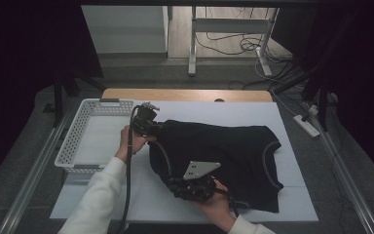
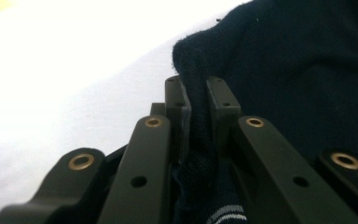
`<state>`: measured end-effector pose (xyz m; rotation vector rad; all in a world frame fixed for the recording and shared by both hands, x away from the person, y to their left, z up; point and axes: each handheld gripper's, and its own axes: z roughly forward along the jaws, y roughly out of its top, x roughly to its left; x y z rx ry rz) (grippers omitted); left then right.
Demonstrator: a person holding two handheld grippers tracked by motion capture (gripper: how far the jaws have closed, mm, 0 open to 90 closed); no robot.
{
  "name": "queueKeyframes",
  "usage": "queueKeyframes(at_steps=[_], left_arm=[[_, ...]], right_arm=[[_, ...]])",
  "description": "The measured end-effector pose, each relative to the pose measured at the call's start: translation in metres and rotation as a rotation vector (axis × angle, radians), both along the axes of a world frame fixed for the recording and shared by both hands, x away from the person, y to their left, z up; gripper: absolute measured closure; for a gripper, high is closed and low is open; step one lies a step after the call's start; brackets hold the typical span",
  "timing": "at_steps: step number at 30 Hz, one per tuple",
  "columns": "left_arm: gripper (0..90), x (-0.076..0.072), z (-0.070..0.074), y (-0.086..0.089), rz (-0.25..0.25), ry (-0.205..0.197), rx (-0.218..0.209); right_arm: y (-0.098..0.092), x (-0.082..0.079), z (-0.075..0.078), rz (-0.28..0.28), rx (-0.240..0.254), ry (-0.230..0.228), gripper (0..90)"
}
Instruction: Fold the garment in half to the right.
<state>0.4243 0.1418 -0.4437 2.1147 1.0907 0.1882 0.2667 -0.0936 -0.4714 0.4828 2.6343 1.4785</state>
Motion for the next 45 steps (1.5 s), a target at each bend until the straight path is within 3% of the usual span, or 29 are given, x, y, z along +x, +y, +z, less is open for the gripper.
queueKeyframes(at_steps=[8, 16, 20, 23, 37, 45], left_arm=[[80.2, -0.008, 0.021, 0.023, 0.022, -0.044, -0.031], [80.2, -0.013, 0.024, 0.036, 0.028, -0.043, -0.044], [80.1, -0.016, 0.029, 0.041, 0.029, -0.058, -0.057], [80.1, -0.018, 0.029, 0.044, 0.028, -0.053, -0.06], [80.2, -0.018, 0.025, 0.047, 0.03, -0.04, -0.06], [80.3, -0.022, 0.039, 0.06, 0.044, -0.052, -0.05]], right_arm=[[0.009, -0.001, 0.023, -0.003, 0.079, -0.021, 74.5], [0.017, -0.002, 0.016, 0.007, 0.064, -0.01, 74.5], [0.024, -0.007, 0.026, 0.03, 0.086, -0.023, 74.5], [0.024, -0.008, 0.025, 0.032, 0.085, -0.023, 74.5], [0.026, -0.004, 0.017, 0.035, 0.075, -0.007, 74.5], [0.041, -0.007, 0.026, 0.075, 0.095, -0.033, 74.5]])
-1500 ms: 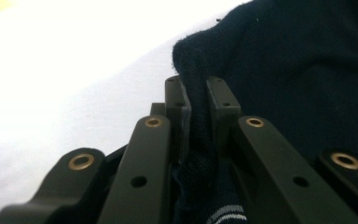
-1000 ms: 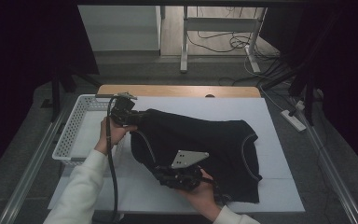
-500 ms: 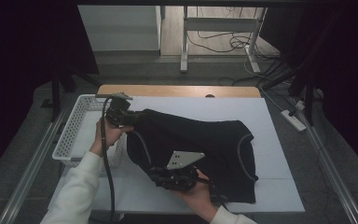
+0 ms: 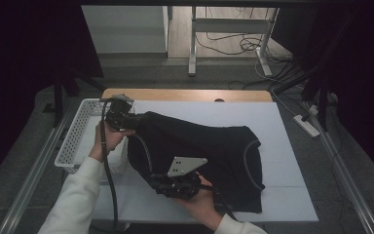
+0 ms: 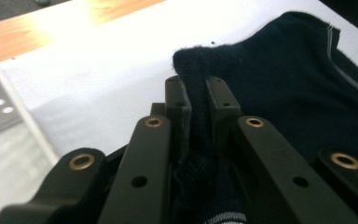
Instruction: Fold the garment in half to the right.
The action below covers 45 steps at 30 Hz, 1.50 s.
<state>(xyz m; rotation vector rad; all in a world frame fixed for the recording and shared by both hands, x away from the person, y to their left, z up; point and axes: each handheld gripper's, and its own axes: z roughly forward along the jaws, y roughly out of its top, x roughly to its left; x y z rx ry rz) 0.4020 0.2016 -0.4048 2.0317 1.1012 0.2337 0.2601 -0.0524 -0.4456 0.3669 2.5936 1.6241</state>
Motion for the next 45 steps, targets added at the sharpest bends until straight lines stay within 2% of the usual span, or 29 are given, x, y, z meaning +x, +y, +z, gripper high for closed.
queueKeyframes(at_steps=[5, 9, 12, 18, 21, 26, 30, 45], left_arm=[[80.3, -0.001, -0.001, 0.003, 0.0, 0.003, -0.003], [80.3, -0.004, 0.004, 0.012, 0.019, -0.01, -0.011], [80.3, -0.005, 0.004, 0.017, 0.022, -0.004, -0.005], [80.3, -0.008, 0.001, 0.021, 0.032, -0.005, -0.013], [80.3, -0.012, 0.008, 0.031, 0.05, -0.016, -0.018], [80.3, -0.017, 0.022, 0.041, 0.072, -0.042, -0.017], [80.3, -0.015, 0.021, 0.031, 0.06, -0.044, -0.021], [80.2, 0.004, 0.011, -0.016, -0.001, -0.033, -0.01]], right_arm=[[-0.001, 0.002, -0.003, -0.009, -0.002, 0.011, 74.6], [0.012, 0.003, 0.002, 0.008, 0.013, 0.012, 74.7], [0.019, 0.002, 0.006, 0.023, -0.002, -0.009, 74.6], [0.017, 0.004, 0.0, 0.014, -0.002, 0.005, 74.7], [0.025, 0.004, 0.003, 0.031, 0.011, 0.012, 74.7], [0.034, -0.001, 0.015, 0.053, 0.043, -0.02, 74.7], [0.027, -0.002, 0.016, 0.039, 0.042, -0.032, 74.7], [-0.014, 0.001, 0.002, -0.033, -0.002, -0.012, 74.7]])
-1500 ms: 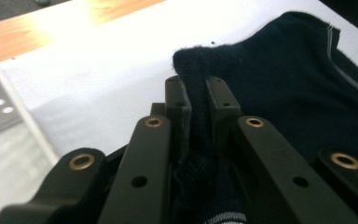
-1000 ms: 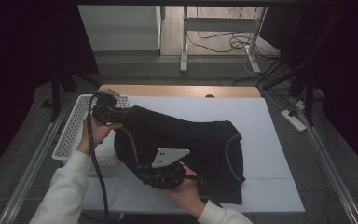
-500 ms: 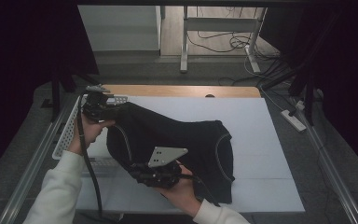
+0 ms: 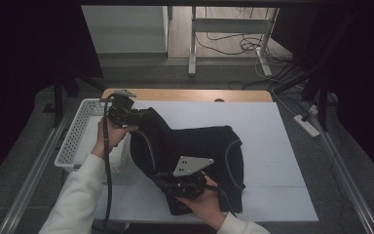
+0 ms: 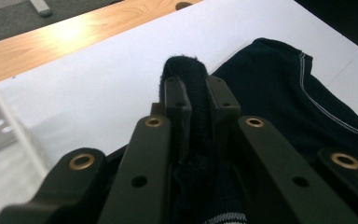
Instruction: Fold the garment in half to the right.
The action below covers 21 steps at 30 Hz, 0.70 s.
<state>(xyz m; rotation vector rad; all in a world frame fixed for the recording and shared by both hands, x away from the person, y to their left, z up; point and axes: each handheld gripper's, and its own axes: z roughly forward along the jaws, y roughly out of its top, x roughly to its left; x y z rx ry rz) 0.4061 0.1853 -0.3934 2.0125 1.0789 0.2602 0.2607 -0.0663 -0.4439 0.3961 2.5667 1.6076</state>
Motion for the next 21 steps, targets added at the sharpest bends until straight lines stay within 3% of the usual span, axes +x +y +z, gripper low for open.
queueKeyframes(at_steps=[21], left_arm=[[80.2, 0.026, -0.007, -0.058, -0.063, 0.024, 0.014]], right_arm=[[-0.052, 0.006, -0.013, -0.102, -0.025, 0.027, 74.7]])
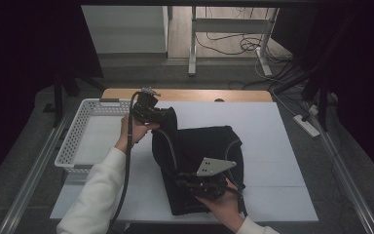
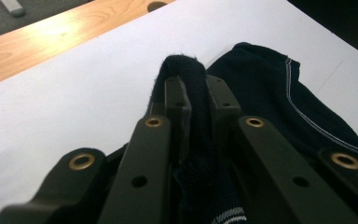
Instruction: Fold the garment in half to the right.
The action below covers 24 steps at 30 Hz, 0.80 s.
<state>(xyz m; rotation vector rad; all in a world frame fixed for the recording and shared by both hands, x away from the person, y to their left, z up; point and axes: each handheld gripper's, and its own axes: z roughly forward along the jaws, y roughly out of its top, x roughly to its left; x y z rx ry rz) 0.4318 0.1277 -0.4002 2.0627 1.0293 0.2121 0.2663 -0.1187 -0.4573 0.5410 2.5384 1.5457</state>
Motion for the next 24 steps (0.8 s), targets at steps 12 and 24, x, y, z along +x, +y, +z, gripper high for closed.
queueKeyframes(at_steps=[12, 24], left_arm=[[80.2, 0.011, -0.006, -0.028, -0.033, 0.014, 0.019], [80.0, 0.023, -0.011, -0.059, -0.06, 0.034, 0.038]], right_arm=[[-0.02, 0.001, -0.005, -0.041, -0.008, 0.008, 74.7], [-0.045, 0.001, -0.013, -0.086, -0.014, 0.037, 74.6]])
